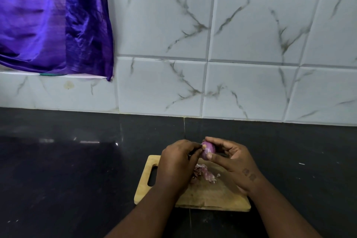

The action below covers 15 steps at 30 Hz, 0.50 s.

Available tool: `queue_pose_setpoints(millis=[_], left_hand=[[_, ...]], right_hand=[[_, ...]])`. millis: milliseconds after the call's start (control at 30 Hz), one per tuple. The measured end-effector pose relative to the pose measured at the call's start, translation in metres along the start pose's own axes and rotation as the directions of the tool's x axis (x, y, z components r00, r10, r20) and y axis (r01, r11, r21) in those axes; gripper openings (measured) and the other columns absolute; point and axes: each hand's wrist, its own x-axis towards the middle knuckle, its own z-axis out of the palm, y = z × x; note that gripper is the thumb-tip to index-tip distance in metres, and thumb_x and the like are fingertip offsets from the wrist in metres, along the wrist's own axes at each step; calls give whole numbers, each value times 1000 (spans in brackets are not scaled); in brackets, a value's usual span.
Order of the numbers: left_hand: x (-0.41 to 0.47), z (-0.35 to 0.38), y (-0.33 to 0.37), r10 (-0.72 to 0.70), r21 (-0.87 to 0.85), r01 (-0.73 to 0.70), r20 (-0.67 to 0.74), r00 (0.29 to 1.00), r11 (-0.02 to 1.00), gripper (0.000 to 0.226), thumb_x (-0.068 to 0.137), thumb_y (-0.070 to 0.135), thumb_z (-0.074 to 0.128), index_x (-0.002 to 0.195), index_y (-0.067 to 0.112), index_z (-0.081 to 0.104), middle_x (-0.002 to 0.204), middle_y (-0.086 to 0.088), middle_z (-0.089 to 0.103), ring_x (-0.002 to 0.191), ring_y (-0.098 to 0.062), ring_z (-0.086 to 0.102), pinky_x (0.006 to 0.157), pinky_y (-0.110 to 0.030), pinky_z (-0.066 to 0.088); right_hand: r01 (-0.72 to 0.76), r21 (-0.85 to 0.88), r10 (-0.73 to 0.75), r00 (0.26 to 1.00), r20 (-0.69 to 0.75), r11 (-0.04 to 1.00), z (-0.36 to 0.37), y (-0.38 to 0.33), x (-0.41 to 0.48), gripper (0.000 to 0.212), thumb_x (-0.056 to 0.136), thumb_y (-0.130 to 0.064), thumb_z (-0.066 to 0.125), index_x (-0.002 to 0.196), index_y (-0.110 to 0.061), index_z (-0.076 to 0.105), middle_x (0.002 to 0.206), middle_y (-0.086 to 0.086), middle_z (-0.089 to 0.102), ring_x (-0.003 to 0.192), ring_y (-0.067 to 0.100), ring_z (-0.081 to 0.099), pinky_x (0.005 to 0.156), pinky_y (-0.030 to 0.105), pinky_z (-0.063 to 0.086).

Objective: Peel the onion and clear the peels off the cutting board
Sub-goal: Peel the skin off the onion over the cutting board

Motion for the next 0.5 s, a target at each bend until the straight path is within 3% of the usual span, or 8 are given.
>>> queue_pose_setpoints(millis=[133, 500], left_hand=[[2, 0, 1, -12, 23, 12, 13, 1000, 1000, 15, 95, 22, 74, 108, 26, 81, 97, 11, 78, 85, -2, 69, 75, -22, 58], [1, 0, 0, -38, 22, 38, 7, 999, 999, 14, 94, 23, 73, 106, 25, 80, 95, 11, 76, 82, -4, 67, 73, -30, 60]], right_hand=[[12, -42, -11, 1000, 11, 999, 0, 0, 1, 46, 79, -11, 88, 122, -25, 78, 119, -6, 80, 114, 12, 75, 103, 40, 59], [14, -18, -14, 1000, 3, 1000, 2, -2, -1, 46, 79, -12, 88, 122, -24, 78, 120, -5, 80, 115, 15, 74, 103, 42, 59]])
